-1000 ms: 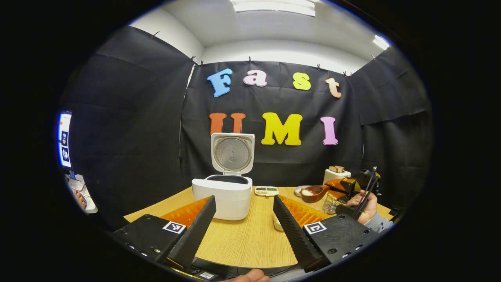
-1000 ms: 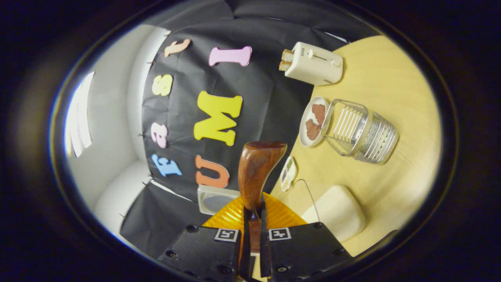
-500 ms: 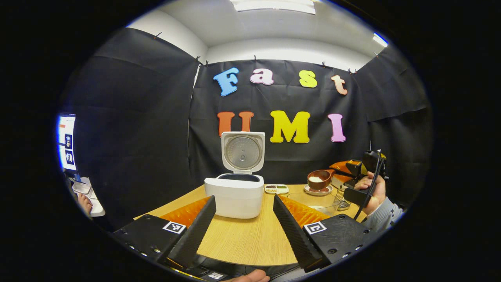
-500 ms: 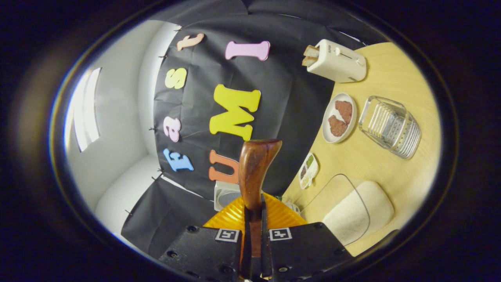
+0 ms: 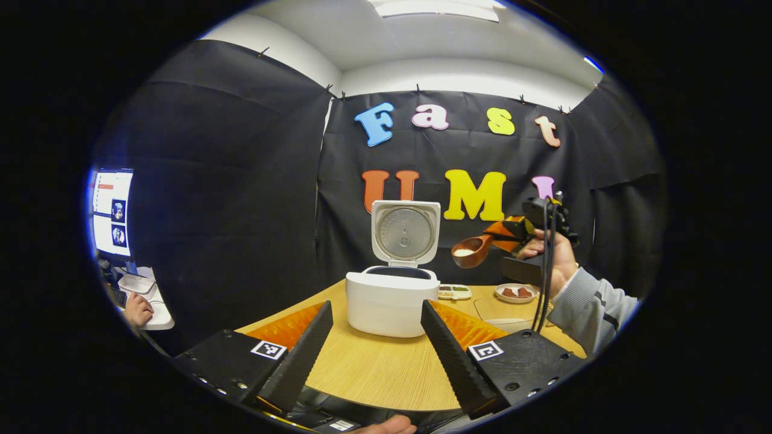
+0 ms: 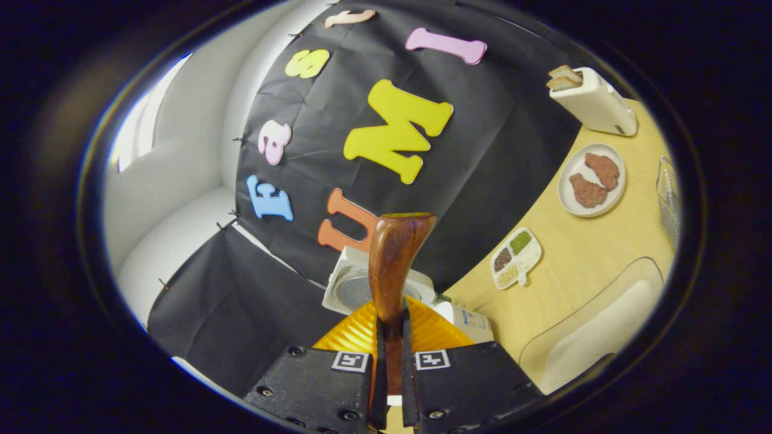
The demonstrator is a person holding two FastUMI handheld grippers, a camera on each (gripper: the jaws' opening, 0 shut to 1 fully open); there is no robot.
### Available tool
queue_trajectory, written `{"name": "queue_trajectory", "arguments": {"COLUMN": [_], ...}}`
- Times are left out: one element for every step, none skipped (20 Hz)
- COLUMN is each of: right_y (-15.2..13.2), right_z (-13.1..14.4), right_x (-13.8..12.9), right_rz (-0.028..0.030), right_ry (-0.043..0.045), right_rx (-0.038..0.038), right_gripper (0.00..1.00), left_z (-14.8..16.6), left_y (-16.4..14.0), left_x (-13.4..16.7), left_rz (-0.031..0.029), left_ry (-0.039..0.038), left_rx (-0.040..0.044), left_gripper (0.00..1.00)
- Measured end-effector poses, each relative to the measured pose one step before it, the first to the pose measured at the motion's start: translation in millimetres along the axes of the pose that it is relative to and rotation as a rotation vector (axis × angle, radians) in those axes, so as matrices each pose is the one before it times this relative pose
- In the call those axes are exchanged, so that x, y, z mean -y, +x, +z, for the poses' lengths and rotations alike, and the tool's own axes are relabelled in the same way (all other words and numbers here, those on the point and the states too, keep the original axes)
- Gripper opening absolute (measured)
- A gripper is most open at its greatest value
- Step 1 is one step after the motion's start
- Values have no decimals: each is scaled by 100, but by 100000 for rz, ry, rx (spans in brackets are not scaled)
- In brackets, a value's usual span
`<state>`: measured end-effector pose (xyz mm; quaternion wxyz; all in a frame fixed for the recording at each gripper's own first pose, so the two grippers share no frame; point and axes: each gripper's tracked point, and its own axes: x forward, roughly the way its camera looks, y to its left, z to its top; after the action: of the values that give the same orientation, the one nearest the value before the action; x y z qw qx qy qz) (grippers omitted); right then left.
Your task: Close the left gripper, press the button to open the rice cooker; take a wooden spoon from the chopstick holder with the right hand, scoop a spoonful of rice and pour it into the rice cooker, then put the wooden spoon back into the chopstick holder.
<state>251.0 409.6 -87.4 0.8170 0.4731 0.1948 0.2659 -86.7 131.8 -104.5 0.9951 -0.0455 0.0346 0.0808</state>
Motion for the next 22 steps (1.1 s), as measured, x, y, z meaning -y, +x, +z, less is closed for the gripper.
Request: {"name": "queue_trajectory", "arguments": {"right_y": [1668, 1749, 1542, 1549, 1370, 1335, 1153, 1047, 875, 896, 804, 684, 387, 330, 442, 214, 269, 68, 115, 121, 136, 15], "right_z": [-843, -646, -543, -299, -326, -240, -74, -207, -287, -227, -415, -347, -356, -176, -173, -339, -507, -328, -78, -9, -242, -113], "right_x": [-655, -806, -571, -432, -427, -463, -581, -298, -157, -22, -51, -95, -211, -122, -84, -50, -235, -41, -143, 3, -373, -384], "right_rz": [-292, 139, -193, -862, -1053, -824, -486, -1356, -1733, -1814, -1920, -1076, -784, -787, -470, -371, -113, -800, -898, -143, 709, 771], "right_ry": [-1873, -2761, -3576, -3862, -3648, -4130, -4233, -5655, -5633, -6154, -5178, -4253, -3949, -3773, -4551, -5283, -4017, -3978, -4471, -4194, -4859, -5338], "right_rx": [-1571, -1687, -930, -339, 178, -278, 1130, 195, 732, 209, -149, 178, -366, 499, 516, -194, -550, -418, 152, 324, 219, 348], "right_gripper": [14, 14, 14, 14, 14, 14, 15, 15, 15, 15, 15, 15, 15, 15, 15, 14, 15, 15, 14, 15, 15, 15], "left_z": [-98, -51, -9, -92, -121, 50, 155, -45, -264, -377, -299, -303, -301, -270, -248, -192, -360, -275, -210, -30, 74, 68], "left_y": [119, 260, 115, -8, 26, 149, 12, 175, 203, 240, 237, 193, 241, 229, 266, 157, 230, 76, 138, -1, -10, 13], "left_x": [-67, 217, 529, 570, 517, 483, 320, 264, 24, 17, 179, 272, 45, -302, -209, -157, -21, 7, 171, 251, 172, -33], "left_rz": [332, -485, -1273, -1453, -1507, -1152, -1014, -565, 74, 143, -362, -704, -116, 532, 791, 575, 247, 382, 132, -283, -227, 230], "left_ry": [575, 503, 241, 227, 584, 1048, 1186, 791, 184, -150, -166, -157, -16, 212, 170, -80, -185, 79, 414, 558, 641, 265], "left_rx": [-199, -216, -150, -403, -350, 196, 474, 52, -931, -998, -725, -1021, -961, -787, -686, -941, -1175, -1067, -563, -399, 88, 438], "left_gripper": [94, 94, 94, 94, 94, 94, 94, 94, 94, 94, 94, 94, 94, 94, 94, 94, 94, 94, 94, 94, 94, 94]}}
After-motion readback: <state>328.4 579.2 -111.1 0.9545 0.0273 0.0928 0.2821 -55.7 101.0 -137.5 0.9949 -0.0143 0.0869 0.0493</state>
